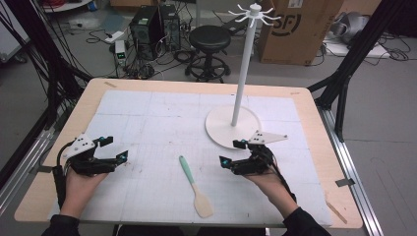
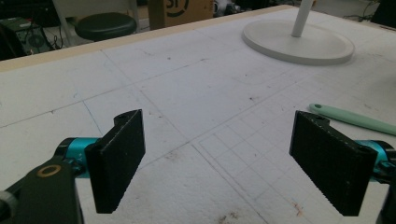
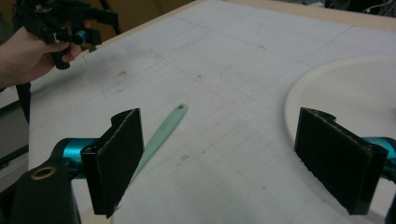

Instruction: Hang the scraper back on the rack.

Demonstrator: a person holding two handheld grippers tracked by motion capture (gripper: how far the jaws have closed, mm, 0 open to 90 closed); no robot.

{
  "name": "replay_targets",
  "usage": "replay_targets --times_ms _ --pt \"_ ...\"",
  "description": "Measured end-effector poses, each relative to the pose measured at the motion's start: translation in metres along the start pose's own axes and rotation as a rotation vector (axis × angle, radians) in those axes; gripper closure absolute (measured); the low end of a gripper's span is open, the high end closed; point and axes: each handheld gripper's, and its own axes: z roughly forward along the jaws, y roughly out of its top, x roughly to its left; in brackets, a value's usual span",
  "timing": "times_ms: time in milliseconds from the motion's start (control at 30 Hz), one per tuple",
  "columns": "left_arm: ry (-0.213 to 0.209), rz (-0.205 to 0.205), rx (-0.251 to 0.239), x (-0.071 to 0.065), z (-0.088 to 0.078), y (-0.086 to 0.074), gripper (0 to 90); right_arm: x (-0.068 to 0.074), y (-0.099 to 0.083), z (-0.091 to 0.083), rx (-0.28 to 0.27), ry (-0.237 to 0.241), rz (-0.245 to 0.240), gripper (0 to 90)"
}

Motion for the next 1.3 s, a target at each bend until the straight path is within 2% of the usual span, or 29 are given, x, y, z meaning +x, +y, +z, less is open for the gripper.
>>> replay_targets --times_ms 267,433,600,633,733,1000,1033,1100,1167,1233,1300 --pt "0.000 -0.005 0.001 0.000 0.000 0.000 18.8 0.032 -0.007 0.031 0.094 0.033 -0.030 15.4" --pt "-0.004 -0.001 0.000 0.000 0.001 0.000 18.8 0.045 -0.013 0.049 0.156 0.042 -0.042 16.6" --pt "-0.006 0.001 0.002 0.000 0.001 0.000 18.8 0.055 -0.018 0.060 0.205 0.040 -0.054 23.8" --pt "-0.006 0.001 0.002 0.000 0.001 0.000 18.8 0.060 -0.021 0.064 0.227 0.030 -0.063 29.2" --pt "-0.009 -0.001 0.005 0.000 0.001 0.000 18.8 0.067 -0.025 0.071 0.257 0.034 -0.073 36.1" --pt "-0.012 0.000 0.007 0.000 0.001 0.000 18.8 0.075 -0.031 0.084 0.330 0.029 -0.075 44.4" --pt "-0.011 0.000 0.008 0.000 0.001 -0.001 18.8 0.076 -0.032 0.085 0.342 0.024 -0.066 46.2" --pt "-0.013 0.001 0.010 -0.001 0.002 -0.001 18.8 0.079 -0.033 0.085 0.346 -0.001 -0.090 53.6" --pt "-0.014 0.002 0.011 -0.001 0.002 -0.001 18.8 0.080 -0.033 0.085 0.346 -0.004 -0.092 56.0" --pt "-0.014 0.002 0.013 -0.001 0.002 -0.001 18.8 0.085 -0.035 0.085 0.346 -0.056 -0.133 65.0" --pt "-0.013 0.002 0.014 -0.001 0.002 -0.001 18.8 0.086 -0.035 0.086 0.347 -0.072 -0.124 67.0"
